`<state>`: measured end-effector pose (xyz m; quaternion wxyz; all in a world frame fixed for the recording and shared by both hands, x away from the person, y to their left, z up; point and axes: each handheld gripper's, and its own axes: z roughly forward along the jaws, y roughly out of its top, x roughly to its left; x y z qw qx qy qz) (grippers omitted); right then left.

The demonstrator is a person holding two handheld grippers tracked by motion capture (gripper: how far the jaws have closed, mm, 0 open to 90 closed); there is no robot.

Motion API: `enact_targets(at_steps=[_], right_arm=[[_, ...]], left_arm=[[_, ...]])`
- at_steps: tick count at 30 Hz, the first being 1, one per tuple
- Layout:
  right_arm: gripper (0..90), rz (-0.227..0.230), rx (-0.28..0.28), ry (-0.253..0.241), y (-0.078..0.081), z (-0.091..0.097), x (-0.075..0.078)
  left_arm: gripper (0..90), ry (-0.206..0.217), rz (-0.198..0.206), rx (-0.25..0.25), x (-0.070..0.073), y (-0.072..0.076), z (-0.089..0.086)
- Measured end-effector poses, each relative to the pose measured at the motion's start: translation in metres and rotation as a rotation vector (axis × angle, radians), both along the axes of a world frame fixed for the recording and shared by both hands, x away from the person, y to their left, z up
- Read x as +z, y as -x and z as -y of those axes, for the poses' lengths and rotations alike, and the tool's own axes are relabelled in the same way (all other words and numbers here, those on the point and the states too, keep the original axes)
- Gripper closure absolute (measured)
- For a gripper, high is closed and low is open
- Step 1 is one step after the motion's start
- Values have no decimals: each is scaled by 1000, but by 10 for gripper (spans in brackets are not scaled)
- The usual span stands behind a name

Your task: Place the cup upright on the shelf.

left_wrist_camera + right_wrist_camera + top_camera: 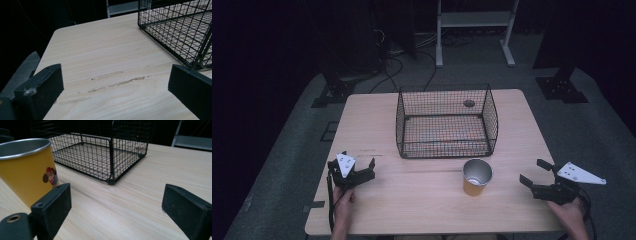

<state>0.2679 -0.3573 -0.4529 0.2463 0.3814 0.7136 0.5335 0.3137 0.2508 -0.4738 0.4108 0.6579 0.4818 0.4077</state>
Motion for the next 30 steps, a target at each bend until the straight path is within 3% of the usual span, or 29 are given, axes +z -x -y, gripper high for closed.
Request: enact_targets(at_steps=[15, 30], right_arm=[[84, 25, 24, -4, 0, -8, 11], [84, -3, 122, 42, 0, -30, 14]], left_arm=[[0, -8, 4, -7, 0, 1, 1], [0, -2, 4, -4, 0, 1, 1]])
